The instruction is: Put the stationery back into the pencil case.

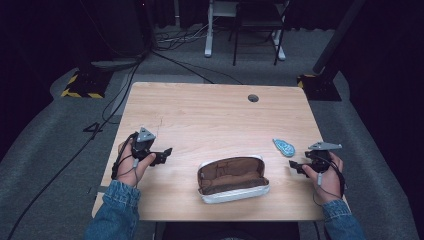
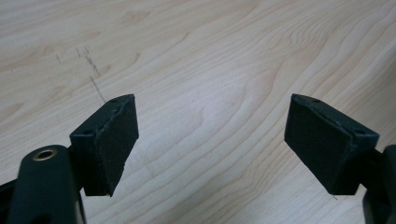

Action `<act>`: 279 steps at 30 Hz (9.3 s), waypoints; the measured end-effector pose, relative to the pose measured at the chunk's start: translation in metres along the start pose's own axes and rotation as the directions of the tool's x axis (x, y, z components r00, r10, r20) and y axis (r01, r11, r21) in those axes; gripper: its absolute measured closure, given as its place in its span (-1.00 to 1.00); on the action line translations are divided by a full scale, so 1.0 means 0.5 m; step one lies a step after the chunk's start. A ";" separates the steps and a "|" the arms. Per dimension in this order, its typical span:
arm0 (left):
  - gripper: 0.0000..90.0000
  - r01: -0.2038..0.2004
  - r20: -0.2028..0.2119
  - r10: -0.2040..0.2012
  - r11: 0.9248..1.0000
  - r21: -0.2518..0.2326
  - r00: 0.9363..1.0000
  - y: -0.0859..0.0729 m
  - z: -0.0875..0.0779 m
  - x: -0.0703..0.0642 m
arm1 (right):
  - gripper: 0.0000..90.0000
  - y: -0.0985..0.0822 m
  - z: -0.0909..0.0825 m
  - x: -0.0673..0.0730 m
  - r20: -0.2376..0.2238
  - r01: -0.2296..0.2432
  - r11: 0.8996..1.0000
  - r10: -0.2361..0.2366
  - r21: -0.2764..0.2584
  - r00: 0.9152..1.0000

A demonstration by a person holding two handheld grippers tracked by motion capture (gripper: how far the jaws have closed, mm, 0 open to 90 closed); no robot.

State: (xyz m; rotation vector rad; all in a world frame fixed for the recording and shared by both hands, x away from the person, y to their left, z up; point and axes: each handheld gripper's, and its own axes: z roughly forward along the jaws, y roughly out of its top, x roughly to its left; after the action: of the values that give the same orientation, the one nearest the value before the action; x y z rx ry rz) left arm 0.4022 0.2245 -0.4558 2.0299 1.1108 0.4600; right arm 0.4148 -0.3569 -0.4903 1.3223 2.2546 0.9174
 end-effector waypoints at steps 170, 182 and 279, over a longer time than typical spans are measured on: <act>-0.75 0.025 -0.060 -0.019 0.994 0.108 0.998 -0.132 -0.005 0.022 | -0.12 0.219 -0.153 0.327 -0.382 0.277 0.961 -0.258 -0.005 0.887; -0.75 0.026 -0.058 -0.020 0.994 0.109 0.998 -0.132 -0.005 0.023 | -0.12 0.217 -0.135 0.358 -0.425 0.320 0.947 -0.278 0.029 0.862; -0.86 0.034 -0.054 -0.028 0.992 0.121 0.998 -0.124 0.006 0.020 | -0.63 0.172 -0.083 0.131 -0.152 0.146 0.981 -0.165 -0.130 0.975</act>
State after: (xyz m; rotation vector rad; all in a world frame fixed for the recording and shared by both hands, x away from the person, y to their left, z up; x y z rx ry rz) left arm 0.3753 0.2520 -0.5056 2.1131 1.2273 0.4414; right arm 0.4120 -0.2843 -0.4000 1.0370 2.3447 1.1180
